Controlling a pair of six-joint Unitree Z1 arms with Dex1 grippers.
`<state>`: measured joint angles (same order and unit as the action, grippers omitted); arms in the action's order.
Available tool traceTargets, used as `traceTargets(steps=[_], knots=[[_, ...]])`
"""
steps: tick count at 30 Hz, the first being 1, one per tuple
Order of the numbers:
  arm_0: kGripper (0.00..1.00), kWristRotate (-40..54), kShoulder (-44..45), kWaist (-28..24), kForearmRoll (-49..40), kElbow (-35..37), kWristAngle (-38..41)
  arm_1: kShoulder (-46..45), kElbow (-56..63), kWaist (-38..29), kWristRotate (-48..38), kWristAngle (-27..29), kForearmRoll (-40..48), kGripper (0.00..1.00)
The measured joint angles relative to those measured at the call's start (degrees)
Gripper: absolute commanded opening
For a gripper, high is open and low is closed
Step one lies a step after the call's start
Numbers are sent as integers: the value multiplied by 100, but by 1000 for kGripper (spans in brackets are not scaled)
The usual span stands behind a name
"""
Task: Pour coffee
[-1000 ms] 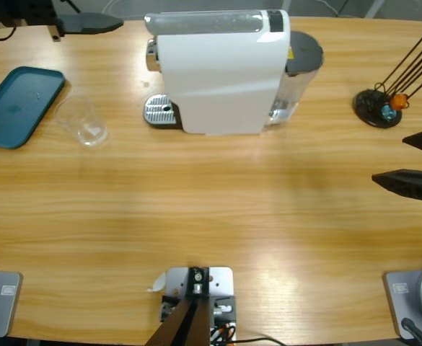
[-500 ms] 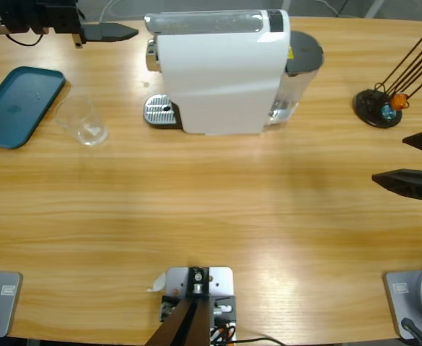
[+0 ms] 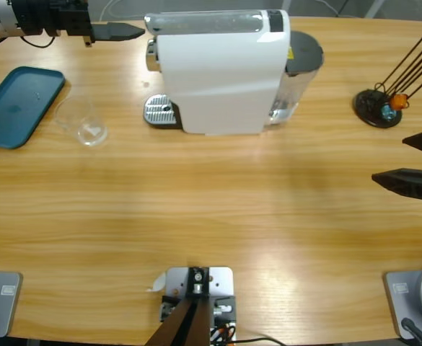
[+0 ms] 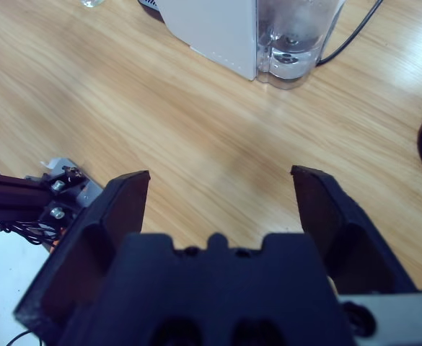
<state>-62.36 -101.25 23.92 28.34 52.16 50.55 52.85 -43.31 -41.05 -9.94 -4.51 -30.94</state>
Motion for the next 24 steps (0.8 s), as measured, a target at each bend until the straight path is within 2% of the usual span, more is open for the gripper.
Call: traceTargets(steps=[3, 4, 5, 6, 7, 8, 9, 24], knots=[[549, -46, -38, 22, 56, 18, 5, 0, 1, 0, -3, 0, 3, 835], [491, -58, -55, 33, 74, 32, 16, 0, 3, 0, -4, 0, 12, 835], [426, -70, -89, 44, 106, 42, 28, 0, 9, 0, -7, 0, 31, 835], [283, -85, -128, 52, 149, 43, 33, 0, 14, 0, -11, 0, 45, 835], [212, -101, -168, 60, 186, 43, 41, 0, 15, 0, -14, 0, 49, 835], [73, -109, -204, 65, 212, 43, 50, 0, 15, 0, -18, 0, 50, 835], [0, -115, -231, 69, 234, 43, 55, 0, 15, 0, -22, 0, 55, 835], [0, -126, -401, 74, 648, -24, 137, 0, 53, 0, -47, 0, 115, 835]])
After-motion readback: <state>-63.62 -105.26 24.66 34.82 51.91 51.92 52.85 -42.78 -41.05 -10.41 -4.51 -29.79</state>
